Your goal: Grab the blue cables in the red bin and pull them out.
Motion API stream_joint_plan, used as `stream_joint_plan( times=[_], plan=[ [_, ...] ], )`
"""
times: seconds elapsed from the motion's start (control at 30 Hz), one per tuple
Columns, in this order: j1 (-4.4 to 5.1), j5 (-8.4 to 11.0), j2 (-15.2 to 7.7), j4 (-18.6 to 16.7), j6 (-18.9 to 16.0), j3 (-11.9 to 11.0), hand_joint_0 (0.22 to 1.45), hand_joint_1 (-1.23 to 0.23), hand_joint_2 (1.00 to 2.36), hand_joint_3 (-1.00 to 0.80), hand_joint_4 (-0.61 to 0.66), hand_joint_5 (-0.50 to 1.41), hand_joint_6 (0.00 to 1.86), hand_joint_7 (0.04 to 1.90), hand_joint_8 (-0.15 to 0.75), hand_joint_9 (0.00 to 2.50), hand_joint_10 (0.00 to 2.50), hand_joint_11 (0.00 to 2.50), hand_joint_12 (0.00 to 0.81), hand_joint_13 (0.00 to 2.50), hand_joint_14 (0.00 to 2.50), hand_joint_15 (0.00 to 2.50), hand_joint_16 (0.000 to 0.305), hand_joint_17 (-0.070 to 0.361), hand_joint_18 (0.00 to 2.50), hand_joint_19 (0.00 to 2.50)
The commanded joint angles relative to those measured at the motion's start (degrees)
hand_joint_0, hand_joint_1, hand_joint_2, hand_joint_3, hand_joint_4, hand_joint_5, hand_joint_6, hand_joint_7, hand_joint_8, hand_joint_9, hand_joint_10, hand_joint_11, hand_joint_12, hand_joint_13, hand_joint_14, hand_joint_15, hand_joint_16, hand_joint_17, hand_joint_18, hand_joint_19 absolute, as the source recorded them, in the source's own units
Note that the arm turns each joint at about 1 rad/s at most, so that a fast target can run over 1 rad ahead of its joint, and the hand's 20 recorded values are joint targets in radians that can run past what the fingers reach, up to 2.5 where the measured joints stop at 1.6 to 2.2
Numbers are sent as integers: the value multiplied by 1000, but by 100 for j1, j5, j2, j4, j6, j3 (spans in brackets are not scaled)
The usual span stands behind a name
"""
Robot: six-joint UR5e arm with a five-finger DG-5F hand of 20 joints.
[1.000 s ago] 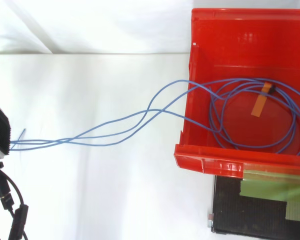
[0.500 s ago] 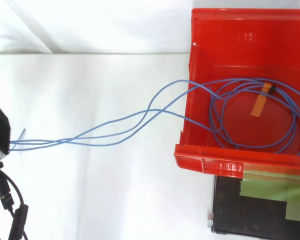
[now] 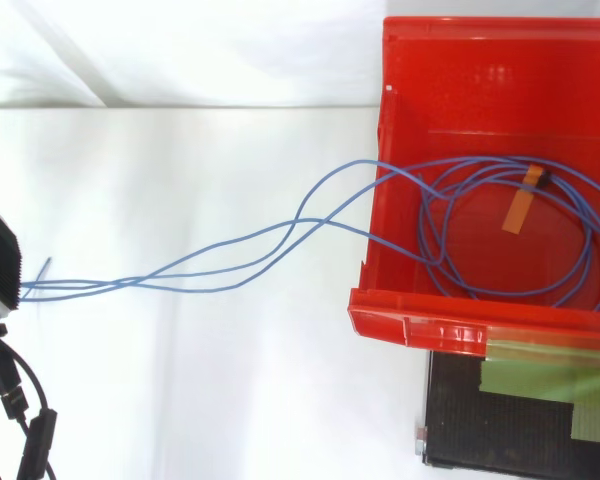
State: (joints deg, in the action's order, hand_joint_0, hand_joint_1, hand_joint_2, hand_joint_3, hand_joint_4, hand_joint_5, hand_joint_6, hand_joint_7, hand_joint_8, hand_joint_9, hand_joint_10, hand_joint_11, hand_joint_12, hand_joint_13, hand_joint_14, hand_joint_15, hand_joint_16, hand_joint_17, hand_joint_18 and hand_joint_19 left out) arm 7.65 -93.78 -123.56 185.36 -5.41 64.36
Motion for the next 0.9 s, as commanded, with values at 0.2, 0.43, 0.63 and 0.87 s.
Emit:
stream_joint_plan(
  times=[0.2, 0.43, 0.63, 0.87],
  plan=[
    [0, 0, -2, 0, 0, -2, 753, -925, 1000, -1000, 228, 592, 918, 450, 282, 719, 1353, 1109, 361, 798, 1496, 1040, 44, 100, 782, 1208],
    [0, 0, -2, 0, 0, -2, 771, -943, 1000, -1000, 229, 592, 920, 459, 281, 721, 1333, 1130, 350, 803, 1466, 1048, 44, 99, 780, 1211],
    [0, 0, -2, 0, 0, -2, 792, -972, 1000, -977, 222, 585, 926, 453, 275, 718, 1315, 1147, 349, 806, 1442, 1068, 43, 97, 778, 1214],
    [0, 0, -2, -9, 9, -2, 814, -990, 1004, -927, 214, 575, 932, 452, 269, 714, 1301, 1144, 344, 807, 1424, 1073, 42, 96, 771, 1225]
  ],
)
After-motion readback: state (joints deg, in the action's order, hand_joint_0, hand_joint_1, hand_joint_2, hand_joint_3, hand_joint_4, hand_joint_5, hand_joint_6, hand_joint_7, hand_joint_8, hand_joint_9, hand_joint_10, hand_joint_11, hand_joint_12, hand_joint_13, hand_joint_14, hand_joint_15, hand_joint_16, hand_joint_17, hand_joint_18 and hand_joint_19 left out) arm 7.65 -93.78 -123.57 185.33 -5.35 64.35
